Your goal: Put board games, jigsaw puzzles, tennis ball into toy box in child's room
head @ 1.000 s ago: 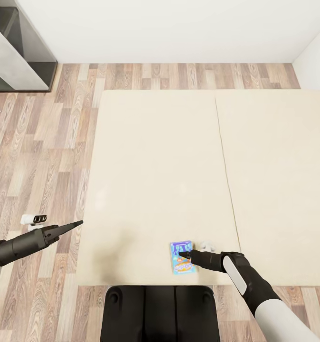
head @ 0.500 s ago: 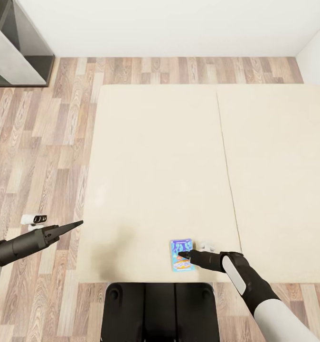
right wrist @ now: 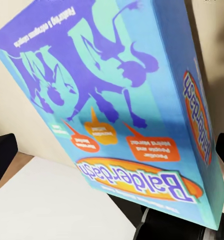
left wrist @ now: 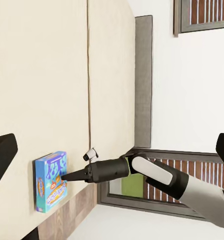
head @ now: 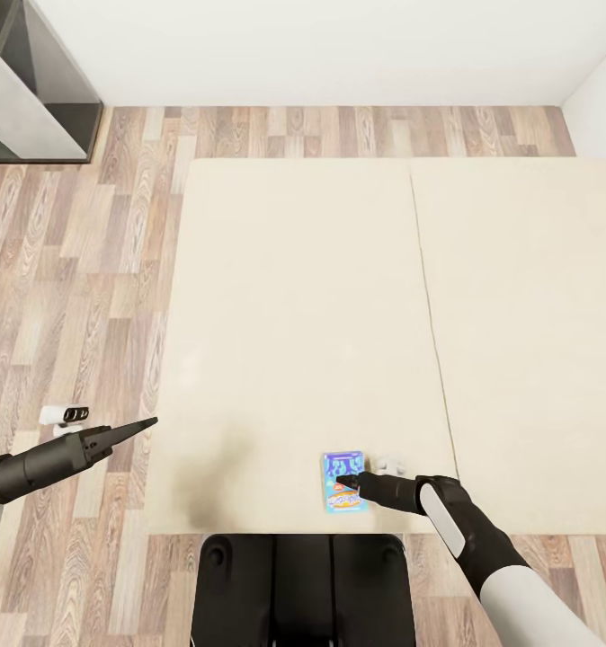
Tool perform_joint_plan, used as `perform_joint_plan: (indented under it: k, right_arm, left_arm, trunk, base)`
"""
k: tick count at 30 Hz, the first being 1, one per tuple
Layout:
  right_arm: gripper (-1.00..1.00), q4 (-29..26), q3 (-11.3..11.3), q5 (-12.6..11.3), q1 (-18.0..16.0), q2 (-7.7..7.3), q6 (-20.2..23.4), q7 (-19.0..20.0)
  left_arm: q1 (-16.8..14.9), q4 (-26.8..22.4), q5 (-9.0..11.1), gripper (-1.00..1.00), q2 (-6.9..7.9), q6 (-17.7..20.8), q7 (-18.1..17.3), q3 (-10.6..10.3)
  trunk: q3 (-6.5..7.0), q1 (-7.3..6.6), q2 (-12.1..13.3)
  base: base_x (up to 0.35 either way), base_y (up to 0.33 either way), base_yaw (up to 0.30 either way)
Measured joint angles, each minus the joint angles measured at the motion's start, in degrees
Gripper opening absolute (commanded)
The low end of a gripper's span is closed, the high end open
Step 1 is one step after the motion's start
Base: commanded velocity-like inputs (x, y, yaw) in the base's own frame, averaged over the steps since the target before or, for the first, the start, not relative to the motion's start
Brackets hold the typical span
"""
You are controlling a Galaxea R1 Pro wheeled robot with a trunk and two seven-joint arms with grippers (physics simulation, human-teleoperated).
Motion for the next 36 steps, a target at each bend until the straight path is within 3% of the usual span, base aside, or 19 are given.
perform_joint_plan:
  k: [17,22,36]
  right_arm:
    - [1.0,-0.06,0.0,0.0,0.0,0.02,-0.05,0.0]
    - [1.0,0.1,-1.45,-0.31,-1.56,0.22,-0.49,-1.68]
    - [1.0,-0.92,-1.81,-0.05,-1.49,-0.34,-3.02,0.31]
  left_arm:
    - [0.0,0.0,0.0,1.0,0.07,0.09,0.0,0.07]
    - [-0.03,0.09,-0.03,1.0,-0.41,-0.09,0.0,0.92]
    - [0.0,0.09,0.09,1.0,-0.06,-0.09,0.0,0.44]
  trunk:
    - [0.0,0.0,0.0]
    - [0.0,-0.01,0.0]
    - [0.0,0.0,0.0]
  base:
    - [0.0,0.0,0.0]
    - [0.0,0.0,0.0]
    - [0.0,0.0,0.0]
